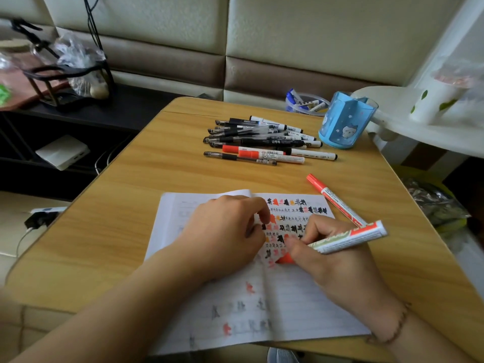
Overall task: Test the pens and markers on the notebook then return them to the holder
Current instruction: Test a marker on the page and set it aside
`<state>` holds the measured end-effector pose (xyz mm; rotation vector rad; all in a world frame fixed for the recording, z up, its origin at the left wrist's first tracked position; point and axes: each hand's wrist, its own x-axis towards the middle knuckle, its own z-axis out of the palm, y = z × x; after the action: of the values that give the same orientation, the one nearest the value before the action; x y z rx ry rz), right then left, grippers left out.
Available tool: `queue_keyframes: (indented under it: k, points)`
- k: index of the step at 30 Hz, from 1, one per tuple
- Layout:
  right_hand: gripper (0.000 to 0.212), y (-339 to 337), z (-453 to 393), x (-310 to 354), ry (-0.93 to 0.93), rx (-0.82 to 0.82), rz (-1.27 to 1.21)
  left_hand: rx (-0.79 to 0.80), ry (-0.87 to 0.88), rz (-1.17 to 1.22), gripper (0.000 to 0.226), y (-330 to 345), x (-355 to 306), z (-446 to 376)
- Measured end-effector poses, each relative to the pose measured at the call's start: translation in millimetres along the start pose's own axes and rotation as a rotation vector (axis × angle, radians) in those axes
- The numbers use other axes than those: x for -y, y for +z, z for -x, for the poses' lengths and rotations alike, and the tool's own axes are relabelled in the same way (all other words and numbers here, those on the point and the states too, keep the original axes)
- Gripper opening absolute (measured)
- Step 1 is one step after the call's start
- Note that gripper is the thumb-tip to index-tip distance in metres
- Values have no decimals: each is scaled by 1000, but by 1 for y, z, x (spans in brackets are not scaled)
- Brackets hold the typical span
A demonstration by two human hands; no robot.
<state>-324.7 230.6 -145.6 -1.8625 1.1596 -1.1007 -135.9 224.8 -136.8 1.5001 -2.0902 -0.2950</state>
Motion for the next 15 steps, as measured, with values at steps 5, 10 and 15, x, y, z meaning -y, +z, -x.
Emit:
queue_keyframes:
  k: [5, 10, 15]
  points:
    - [41, 0, 1, 2, 4, 20, -17, 5, -6, 2, 16, -2, -1, 1]
    - [41, 0, 1, 2, 19, -6, -4, -19, 0, 34, 19, -2, -2, 0]
    - [43, 0, 0, 3, 54, 8, -37, -73, 28, 64, 32, -3, -4, 0]
